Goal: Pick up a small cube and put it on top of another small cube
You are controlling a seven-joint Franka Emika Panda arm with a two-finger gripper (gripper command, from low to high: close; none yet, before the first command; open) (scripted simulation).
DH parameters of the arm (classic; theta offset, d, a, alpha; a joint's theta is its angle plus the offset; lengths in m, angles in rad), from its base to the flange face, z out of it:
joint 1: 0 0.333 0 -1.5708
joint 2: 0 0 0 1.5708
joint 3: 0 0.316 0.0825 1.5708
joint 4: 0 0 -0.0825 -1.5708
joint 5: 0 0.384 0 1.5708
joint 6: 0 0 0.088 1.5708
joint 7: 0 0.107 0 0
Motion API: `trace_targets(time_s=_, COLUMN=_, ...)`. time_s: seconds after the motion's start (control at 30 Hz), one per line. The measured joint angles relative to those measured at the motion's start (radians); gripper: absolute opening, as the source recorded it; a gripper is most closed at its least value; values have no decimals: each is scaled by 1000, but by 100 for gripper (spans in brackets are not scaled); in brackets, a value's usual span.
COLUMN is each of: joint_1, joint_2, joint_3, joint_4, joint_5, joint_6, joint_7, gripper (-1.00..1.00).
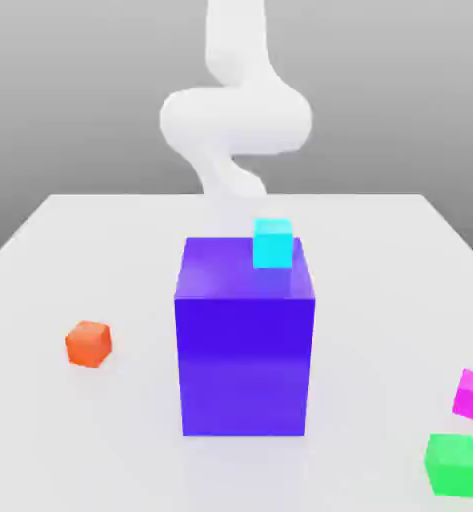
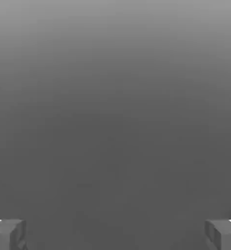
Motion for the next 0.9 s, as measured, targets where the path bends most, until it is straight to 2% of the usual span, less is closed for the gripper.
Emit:
trace_targets(time_s=0.3, joint_1=174, joint_2=331, joint_3=83, joint_4=-61, joint_5=71, joint_6=137, joint_7=-129, gripper=0)
trace_targets(time_s=0.5, joint_1=264, joint_2=548, joint_3=170, joint_4=-101, joint_5=66, joint_6=228, joint_7=-176, gripper=0)
trace_targets(time_s=0.67, joint_1=374, joint_2=732, joint_3=230, joint_4=-135, joint_5=-6, joint_6=306, joint_7=-168, gripper=0)
trace_targets(time_s=0.9, joint_1=496, joint_2=993, joint_3=214, joint_4=-163, joint_5=-192, joint_6=422, joint_7=-84, gripper=0)
